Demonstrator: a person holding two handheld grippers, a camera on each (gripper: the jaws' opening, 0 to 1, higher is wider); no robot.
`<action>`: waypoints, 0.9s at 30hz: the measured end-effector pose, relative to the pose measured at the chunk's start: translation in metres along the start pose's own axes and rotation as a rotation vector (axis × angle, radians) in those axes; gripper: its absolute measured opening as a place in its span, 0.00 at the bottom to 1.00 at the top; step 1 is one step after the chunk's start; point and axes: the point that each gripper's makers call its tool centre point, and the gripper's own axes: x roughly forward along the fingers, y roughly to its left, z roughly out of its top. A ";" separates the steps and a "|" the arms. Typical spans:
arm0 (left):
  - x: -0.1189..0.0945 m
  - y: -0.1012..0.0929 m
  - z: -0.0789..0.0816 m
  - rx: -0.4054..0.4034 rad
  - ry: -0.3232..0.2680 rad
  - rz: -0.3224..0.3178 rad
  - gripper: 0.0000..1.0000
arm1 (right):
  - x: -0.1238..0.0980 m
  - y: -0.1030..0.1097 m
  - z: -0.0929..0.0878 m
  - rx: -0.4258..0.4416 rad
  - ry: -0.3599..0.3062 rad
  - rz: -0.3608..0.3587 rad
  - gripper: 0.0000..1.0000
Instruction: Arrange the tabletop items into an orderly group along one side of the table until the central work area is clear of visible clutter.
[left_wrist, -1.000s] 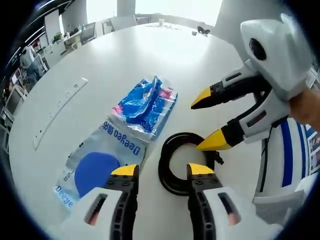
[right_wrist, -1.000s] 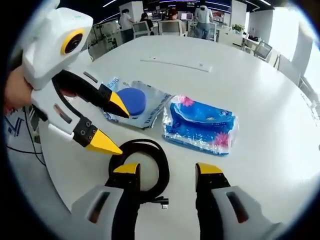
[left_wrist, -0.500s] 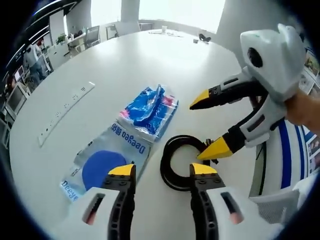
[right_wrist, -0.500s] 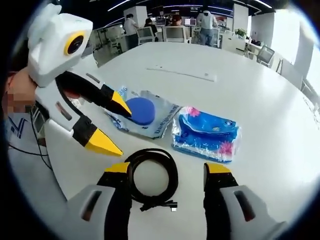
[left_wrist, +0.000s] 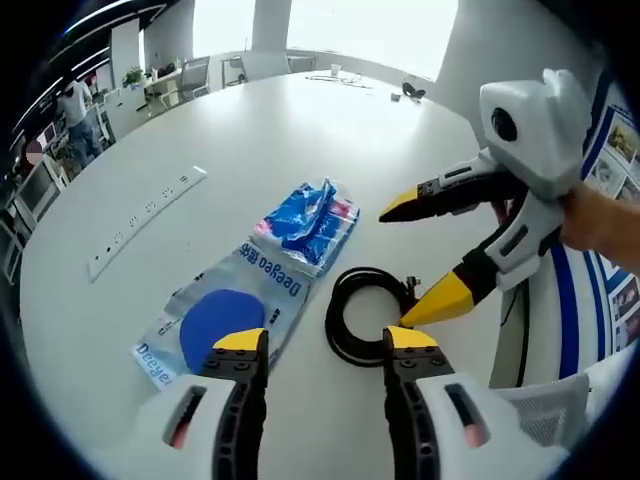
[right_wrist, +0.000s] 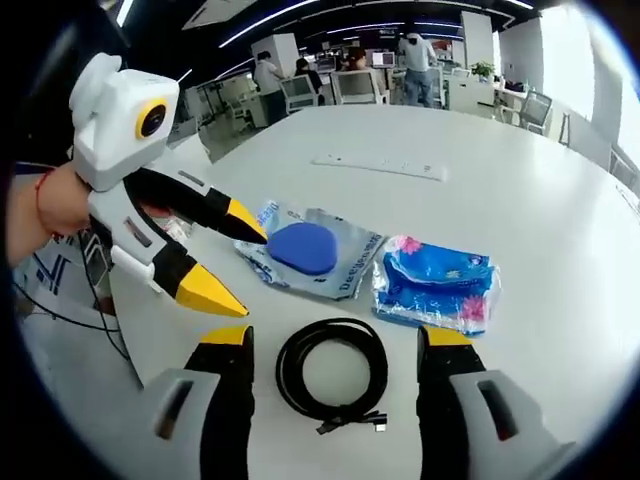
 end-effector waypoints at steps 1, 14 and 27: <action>-0.003 0.002 -0.001 -0.002 -0.004 0.003 0.45 | 0.000 0.002 0.002 0.002 -0.006 0.004 0.68; -0.038 0.016 -0.008 -0.039 -0.060 0.021 0.46 | 0.002 0.031 0.022 -0.034 -0.052 0.061 0.72; -0.063 0.029 -0.023 -0.068 -0.090 0.041 0.48 | 0.005 0.052 0.040 -0.058 -0.073 0.082 0.72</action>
